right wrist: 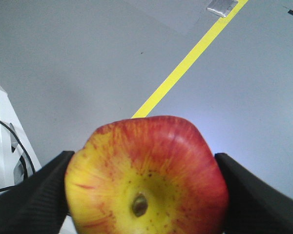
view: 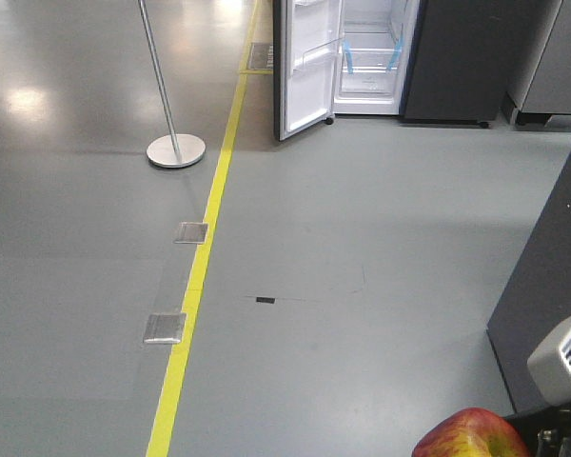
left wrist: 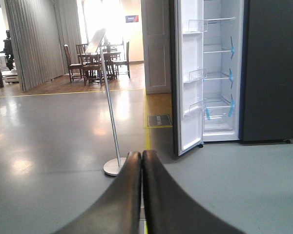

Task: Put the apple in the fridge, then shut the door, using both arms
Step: 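Drive toward the open white refrigerator carrying the apple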

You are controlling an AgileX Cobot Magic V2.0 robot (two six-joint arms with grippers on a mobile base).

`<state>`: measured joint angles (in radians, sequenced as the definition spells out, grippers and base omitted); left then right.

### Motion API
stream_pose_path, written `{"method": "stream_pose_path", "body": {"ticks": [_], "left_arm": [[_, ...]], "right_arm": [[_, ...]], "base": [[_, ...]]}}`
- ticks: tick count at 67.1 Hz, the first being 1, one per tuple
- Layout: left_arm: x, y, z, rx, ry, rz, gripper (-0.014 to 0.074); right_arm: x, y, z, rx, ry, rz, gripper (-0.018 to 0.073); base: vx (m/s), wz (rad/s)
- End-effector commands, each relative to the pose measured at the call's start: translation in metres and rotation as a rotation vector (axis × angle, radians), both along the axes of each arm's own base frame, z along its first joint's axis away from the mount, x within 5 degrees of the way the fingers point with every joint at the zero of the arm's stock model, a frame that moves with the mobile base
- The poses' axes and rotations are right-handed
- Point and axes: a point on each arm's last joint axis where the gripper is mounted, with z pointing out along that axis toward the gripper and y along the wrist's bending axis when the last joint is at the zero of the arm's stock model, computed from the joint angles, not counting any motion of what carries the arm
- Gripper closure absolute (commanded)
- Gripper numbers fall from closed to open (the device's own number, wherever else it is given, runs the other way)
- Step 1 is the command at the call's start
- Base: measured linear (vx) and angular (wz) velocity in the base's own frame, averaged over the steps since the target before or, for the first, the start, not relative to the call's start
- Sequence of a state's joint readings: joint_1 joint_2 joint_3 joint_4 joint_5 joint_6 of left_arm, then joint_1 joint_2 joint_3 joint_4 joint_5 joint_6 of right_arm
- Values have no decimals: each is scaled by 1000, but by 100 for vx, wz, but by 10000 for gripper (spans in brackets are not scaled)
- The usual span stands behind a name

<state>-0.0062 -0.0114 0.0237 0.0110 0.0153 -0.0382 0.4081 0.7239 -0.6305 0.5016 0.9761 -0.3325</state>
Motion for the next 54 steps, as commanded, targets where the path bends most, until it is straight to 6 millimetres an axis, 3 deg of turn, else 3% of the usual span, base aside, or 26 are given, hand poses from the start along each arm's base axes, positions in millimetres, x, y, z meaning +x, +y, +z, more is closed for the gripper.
{"method": "stream_pose_path", "body": {"ticks": [1, 54], "left_arm": [[-3, 0, 13, -16, -102, -5, 603], [-3, 0, 13, -16, -102, -5, 603]], "right_arm": [[3, 2, 12, 53, -52, -15, 147], [3, 2, 12, 53, -52, -15, 147]], "base": [[22, 2], [21, 1]]}}
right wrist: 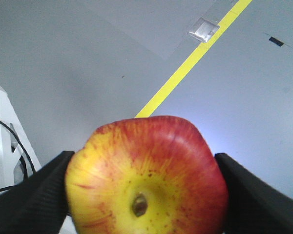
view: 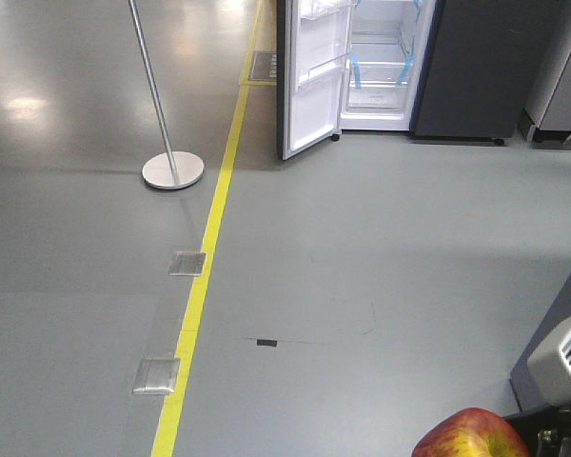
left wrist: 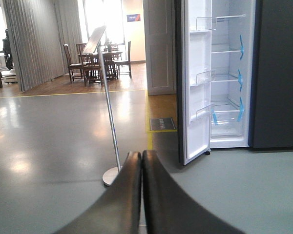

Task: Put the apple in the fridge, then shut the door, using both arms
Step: 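Drive toward the open white refrigerator carrying the apple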

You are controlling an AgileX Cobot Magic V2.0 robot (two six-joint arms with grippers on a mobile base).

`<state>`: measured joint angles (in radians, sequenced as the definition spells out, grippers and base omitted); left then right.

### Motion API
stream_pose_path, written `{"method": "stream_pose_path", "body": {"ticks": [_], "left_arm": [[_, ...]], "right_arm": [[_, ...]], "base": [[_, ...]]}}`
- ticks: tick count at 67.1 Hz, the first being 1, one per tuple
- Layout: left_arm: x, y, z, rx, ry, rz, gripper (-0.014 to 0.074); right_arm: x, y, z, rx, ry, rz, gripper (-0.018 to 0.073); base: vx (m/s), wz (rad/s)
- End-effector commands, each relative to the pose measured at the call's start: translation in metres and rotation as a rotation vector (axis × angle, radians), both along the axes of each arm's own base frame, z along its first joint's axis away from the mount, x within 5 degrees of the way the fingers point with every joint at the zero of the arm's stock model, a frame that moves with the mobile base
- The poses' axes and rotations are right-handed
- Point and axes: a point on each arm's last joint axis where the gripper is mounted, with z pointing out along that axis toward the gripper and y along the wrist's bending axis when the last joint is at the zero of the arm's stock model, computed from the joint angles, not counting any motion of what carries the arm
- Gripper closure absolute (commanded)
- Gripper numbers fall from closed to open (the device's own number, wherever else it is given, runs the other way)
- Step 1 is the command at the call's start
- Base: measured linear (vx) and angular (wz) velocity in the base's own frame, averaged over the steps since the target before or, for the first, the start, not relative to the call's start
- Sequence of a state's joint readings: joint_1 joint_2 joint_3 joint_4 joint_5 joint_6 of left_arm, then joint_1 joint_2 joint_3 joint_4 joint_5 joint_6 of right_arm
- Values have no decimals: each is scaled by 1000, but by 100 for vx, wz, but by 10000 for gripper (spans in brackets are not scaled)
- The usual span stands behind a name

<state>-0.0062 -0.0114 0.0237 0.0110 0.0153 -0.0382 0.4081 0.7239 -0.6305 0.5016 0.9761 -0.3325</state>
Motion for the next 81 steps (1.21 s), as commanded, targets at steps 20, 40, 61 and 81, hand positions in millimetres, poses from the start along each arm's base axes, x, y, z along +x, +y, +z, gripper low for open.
{"method": "stream_pose_path", "body": {"ticks": [20, 40, 61, 81], "left_arm": [[-3, 0, 13, -16, -102, -5, 603], [-3, 0, 13, -16, -102, -5, 603], [-3, 0, 13, -16, -102, -5, 603], [-3, 0, 13, -16, -102, -5, 603]], "right_arm": [[3, 2, 12, 53, -52, -15, 147], [3, 2, 12, 53, -52, -15, 147], [3, 2, 12, 53, -52, -15, 147], [3, 2, 12, 53, -52, -15, 147]], "base": [[23, -4], [23, -7], [24, -7], [24, -3]]}}
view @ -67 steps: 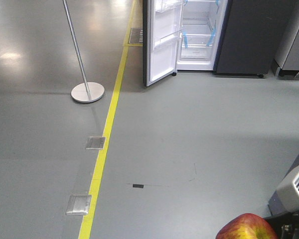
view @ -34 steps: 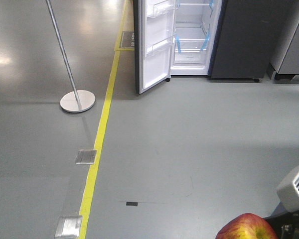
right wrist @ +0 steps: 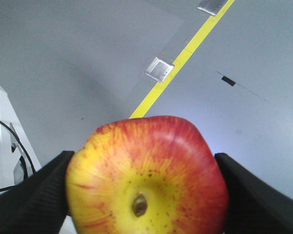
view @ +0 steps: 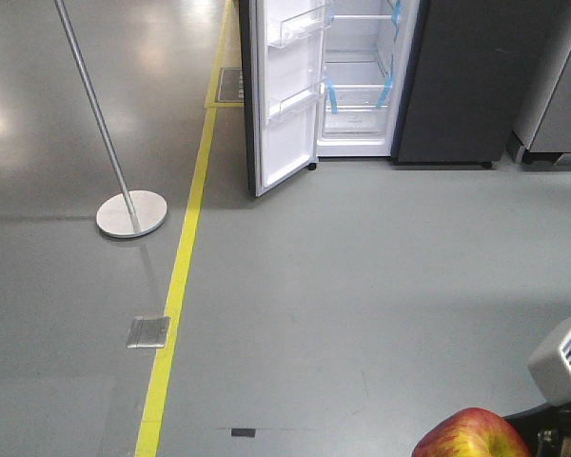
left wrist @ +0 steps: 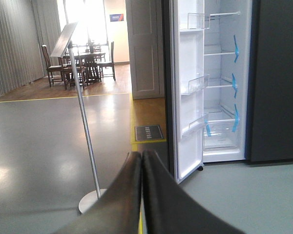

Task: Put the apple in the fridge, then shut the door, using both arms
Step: 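Drive toward the open white refrigerator carrying the apple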

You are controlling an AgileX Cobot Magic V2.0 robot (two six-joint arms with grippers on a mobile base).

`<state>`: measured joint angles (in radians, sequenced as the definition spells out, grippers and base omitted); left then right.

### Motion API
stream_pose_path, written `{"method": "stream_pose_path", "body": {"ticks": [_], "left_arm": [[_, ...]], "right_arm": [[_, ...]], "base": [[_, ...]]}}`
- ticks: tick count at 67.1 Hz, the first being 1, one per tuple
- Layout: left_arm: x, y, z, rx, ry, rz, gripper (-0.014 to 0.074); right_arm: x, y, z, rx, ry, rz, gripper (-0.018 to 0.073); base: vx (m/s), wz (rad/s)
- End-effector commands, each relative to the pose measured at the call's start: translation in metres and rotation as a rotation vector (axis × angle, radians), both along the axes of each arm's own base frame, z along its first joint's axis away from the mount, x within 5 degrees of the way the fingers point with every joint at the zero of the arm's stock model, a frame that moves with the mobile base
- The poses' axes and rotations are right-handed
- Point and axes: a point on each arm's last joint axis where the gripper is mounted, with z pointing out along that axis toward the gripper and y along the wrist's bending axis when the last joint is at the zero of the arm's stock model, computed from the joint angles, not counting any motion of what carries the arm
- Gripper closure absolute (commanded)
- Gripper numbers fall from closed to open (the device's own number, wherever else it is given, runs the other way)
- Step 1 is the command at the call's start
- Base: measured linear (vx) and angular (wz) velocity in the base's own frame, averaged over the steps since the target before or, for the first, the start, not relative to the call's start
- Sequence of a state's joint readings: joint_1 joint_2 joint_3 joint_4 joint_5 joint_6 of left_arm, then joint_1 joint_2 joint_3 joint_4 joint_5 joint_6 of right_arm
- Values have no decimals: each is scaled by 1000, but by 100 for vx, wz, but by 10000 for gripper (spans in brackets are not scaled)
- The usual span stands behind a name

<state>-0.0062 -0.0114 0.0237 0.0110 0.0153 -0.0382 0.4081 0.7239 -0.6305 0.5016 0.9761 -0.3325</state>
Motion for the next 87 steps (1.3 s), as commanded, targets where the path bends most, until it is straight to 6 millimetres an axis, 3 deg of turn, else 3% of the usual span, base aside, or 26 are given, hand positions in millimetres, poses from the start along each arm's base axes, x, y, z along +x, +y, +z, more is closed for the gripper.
{"method": "stream_pose_path", "body": {"ticks": [1, 87], "left_arm": [[-3, 0, 13, -16, -102, -5, 603], [-3, 0, 13, -16, -102, -5, 603]], "right_arm": [[3, 2, 12, 53, -52, -15, 147], [3, 2, 12, 53, -52, -15, 147]], "base": [[23, 0], [21, 0]]}}
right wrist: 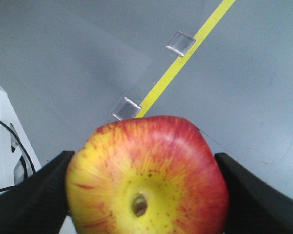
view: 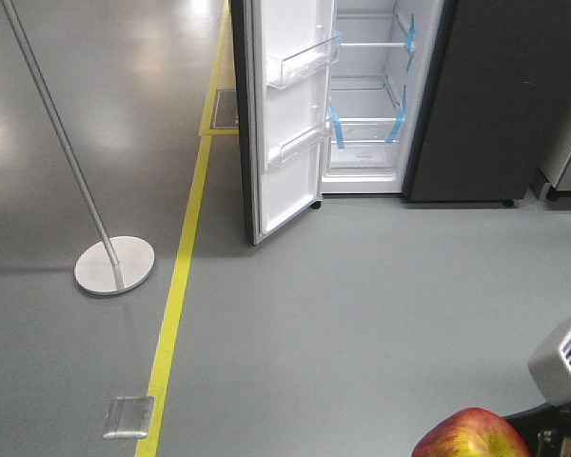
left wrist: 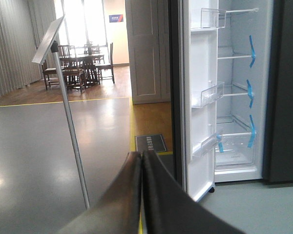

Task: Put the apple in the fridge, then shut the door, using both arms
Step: 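Drive toward the open white refrigerator carrying the apple, then approach the refrigerator opening until close to the door bins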

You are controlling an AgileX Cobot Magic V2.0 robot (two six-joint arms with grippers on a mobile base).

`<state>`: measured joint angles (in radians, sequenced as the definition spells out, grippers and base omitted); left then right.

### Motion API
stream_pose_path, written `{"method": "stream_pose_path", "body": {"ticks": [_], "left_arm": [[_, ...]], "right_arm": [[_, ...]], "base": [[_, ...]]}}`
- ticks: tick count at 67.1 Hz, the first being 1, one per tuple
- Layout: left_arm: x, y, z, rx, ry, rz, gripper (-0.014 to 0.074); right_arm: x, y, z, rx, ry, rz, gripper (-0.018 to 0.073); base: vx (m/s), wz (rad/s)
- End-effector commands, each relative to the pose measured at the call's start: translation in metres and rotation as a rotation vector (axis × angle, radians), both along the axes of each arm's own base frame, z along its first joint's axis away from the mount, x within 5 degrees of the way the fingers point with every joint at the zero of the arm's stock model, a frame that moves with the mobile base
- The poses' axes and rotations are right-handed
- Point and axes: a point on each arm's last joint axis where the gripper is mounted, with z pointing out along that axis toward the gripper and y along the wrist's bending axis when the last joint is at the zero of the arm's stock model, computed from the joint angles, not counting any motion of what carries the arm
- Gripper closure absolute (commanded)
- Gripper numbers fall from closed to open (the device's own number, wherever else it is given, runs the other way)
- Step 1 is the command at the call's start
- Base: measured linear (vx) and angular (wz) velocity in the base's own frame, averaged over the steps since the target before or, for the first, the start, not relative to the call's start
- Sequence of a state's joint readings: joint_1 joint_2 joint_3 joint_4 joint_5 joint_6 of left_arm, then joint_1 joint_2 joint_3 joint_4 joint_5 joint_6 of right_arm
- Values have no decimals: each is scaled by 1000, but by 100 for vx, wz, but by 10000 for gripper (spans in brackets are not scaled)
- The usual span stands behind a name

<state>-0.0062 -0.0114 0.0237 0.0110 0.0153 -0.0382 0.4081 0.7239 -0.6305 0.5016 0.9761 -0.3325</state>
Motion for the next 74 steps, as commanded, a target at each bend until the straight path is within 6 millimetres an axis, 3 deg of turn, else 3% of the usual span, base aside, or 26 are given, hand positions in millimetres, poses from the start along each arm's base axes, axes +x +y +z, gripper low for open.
{"method": "stream_pose_path", "body": {"ticks": [1, 74], "left_arm": [[-3, 0, 13, -16, -102, -5, 603], [-3, 0, 13, -16, -102, -5, 603]], "right_arm": [[3, 2, 12, 53, -52, -15, 147], [3, 2, 12, 53, -52, -15, 147]], "base": [[19, -1], [18, 2]]}}
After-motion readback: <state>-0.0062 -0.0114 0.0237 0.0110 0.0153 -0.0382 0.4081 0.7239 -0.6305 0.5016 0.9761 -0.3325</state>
